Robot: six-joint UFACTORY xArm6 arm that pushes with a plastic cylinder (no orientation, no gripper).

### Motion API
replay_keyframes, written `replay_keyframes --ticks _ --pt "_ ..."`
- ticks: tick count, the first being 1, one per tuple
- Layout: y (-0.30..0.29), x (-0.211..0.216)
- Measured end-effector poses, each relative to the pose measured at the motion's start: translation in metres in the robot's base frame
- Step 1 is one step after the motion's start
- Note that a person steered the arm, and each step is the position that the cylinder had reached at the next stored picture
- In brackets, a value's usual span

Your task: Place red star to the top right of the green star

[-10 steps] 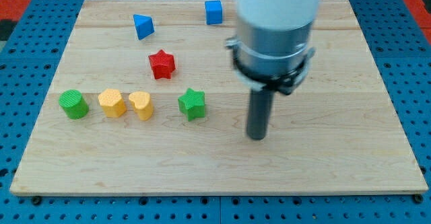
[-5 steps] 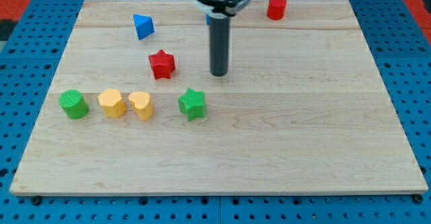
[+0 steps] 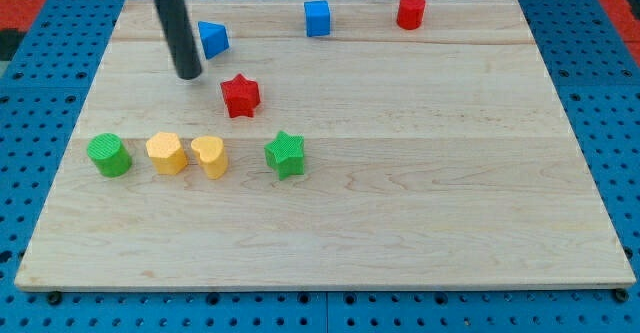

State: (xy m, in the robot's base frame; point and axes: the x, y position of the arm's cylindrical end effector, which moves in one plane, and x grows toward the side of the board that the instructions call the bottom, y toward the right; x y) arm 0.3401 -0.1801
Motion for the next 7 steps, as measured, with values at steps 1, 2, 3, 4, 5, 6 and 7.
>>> replay_keyframes --ticks 1,2,3,4,5,6,7 --pt "0.03 0.004" --pt "0.071 0.013" --pt "0.063 0.026" --pt "0.042 0.031" --pt "0.04 0.046" --pt "0.058 0.061" --pt "0.115 0.062"
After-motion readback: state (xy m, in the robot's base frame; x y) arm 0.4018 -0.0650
